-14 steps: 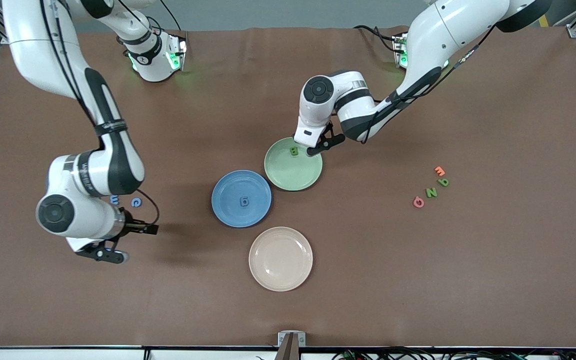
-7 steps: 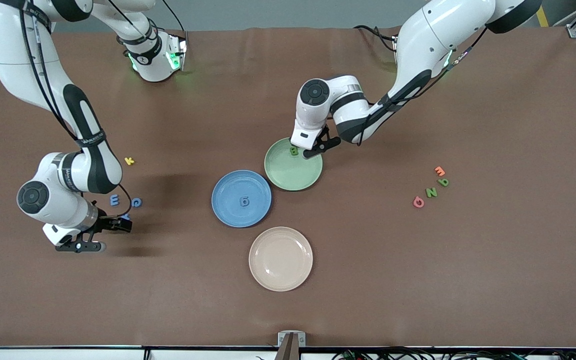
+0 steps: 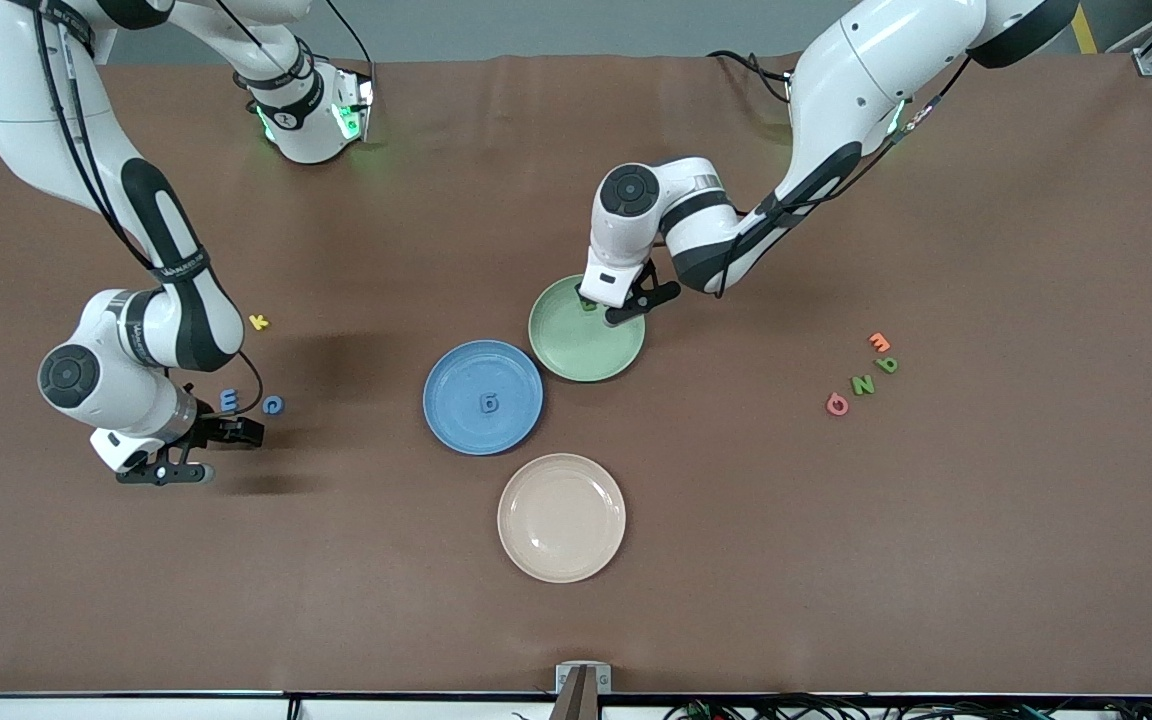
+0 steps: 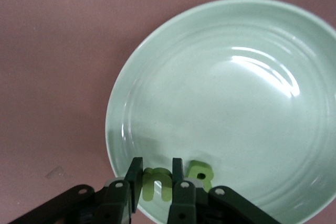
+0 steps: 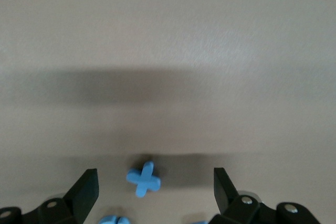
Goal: Sort letters by color into matching plates
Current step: 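Grasp the blue x with the right gripper while the left gripper returns to the N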
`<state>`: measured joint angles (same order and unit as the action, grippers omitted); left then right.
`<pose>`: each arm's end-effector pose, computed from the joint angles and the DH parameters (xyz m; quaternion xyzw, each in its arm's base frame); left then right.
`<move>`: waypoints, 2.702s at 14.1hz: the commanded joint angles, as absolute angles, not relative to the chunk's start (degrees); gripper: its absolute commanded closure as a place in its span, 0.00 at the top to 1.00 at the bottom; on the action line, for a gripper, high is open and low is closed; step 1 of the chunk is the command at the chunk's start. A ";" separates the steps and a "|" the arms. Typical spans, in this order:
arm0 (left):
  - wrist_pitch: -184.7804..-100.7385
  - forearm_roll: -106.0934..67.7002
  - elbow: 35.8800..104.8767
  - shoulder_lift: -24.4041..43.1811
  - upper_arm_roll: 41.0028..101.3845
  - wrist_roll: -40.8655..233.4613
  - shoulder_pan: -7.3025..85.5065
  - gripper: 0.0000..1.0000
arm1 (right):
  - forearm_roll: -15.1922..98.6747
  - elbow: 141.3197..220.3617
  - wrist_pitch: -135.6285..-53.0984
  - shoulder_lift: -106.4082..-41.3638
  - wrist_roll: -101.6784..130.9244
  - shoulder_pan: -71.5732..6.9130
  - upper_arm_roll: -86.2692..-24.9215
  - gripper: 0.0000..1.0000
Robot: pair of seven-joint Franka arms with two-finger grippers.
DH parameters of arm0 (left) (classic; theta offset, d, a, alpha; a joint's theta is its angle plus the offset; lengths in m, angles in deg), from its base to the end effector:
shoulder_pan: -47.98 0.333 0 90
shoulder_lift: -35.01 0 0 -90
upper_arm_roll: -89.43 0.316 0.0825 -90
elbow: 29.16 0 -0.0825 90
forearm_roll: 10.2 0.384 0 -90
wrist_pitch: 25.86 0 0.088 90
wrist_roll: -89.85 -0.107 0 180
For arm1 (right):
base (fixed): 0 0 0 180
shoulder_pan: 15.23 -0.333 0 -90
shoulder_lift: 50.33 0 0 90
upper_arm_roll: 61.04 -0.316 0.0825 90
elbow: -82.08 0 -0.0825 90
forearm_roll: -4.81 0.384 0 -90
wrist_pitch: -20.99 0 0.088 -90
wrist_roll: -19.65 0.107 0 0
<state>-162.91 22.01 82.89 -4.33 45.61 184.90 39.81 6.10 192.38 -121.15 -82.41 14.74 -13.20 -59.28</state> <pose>0.3920 -0.4691 0.2057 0.9751 0.2179 -0.0386 0.0163 0.6237 -0.0407 0.1959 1.0000 0.0032 -0.0020 0.0011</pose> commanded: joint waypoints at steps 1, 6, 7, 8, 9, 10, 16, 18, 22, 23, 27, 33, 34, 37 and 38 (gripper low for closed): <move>-163.06 22.31 80.97 -5.16 46.63 186.00 38.31 0.21 | 7.88 198.18 -123.58 -78.38 14.47 -12.68 -60.17 0.97; -163.15 22.31 80.44 -5.16 46.98 185.65 38.40 0.95 | 7.88 200.30 -128.33 -78.72 14.82 -13.21 -60.25 0.96; -163.06 22.31 80.35 -4.98 46.89 185.73 38.57 1.00 | 7.88 200.12 -128.68 -78.81 14.91 -13.56 -60.25 0.95; -163.06 22.31 80.35 -4.89 46.89 185.82 39.01 1.00 | 7.88 199.95 -128.77 -78.90 15.08 -13.56 -60.25 0.95; -163.06 22.23 80.35 -4.63 46.89 185.74 39.53 1.00 | 7.88 199.77 -128.77 -78.90 15.17 -13.56 -60.25 0.95; -163.06 21.88 80.35 -4.11 46.89 185.47 39.71 1.00 | 7.88 199.68 -128.77 -78.90 15.17 -13.65 -60.17 0.95; -162.35 21.61 82.37 -1.20 44.09 179.26 50.67 0.99 | 7.88 198.89 -128.77 -79.86 15.08 -13.74 -60.17 0.92; -162.18 21.61 85.00 0.11 41.81 172.76 56.38 0.99 | 7.80 198.28 -128.77 -80.74 15.08 -13.65 -60.17 0.92; -160.08 22.14 88.44 3.19 39.16 161.94 66.33 0.99 | 7.80 197.04 -128.77 -82.41 15.00 -13.65 -60.08 0.91; -158.24 22.31 88.44 3.63 39.16 159.31 68.00 0.99 | 7.80 196.87 -128.69 -82.50 14.74 -13.56 -60.08 0.90; -155.24 22.40 89.84 6.70 39.07 146.91 74.50 0.98 | 7.71 196.17 -128.16 -83.12 14.38 -13.56 -60.08 0.85; -155.76 22.49 89.93 6.71 38.90 131.71 83.82 0.98 | 7.71 195.81 -127.89 -83.56 14.47 -13.65 -60.08 0.68; -155.85 22.49 89.93 6.54 38.89 129.77 84.88 0.98 | 7.71 195.81 -127.89 -83.47 14.47 -13.65 -60.08 0.65; -157.16 23.19 90.98 6.09 38.89 123.79 88.57 0.98 | 7.71 195.81 -127.81 -83.47 14.47 -13.56 -60.08 0.61; -158.21 23.28 92.03 6.09 38.89 122.99 89.45 0.98 | 7.71 195.81 -127.81 -83.47 14.47 -13.56 -60.08 0.58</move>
<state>-156.14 22.26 89.34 5.08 39.71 125.01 87.19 6.98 197.00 -128.49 -82.79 14.83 -13.64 -59.94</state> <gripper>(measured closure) 0.022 0.374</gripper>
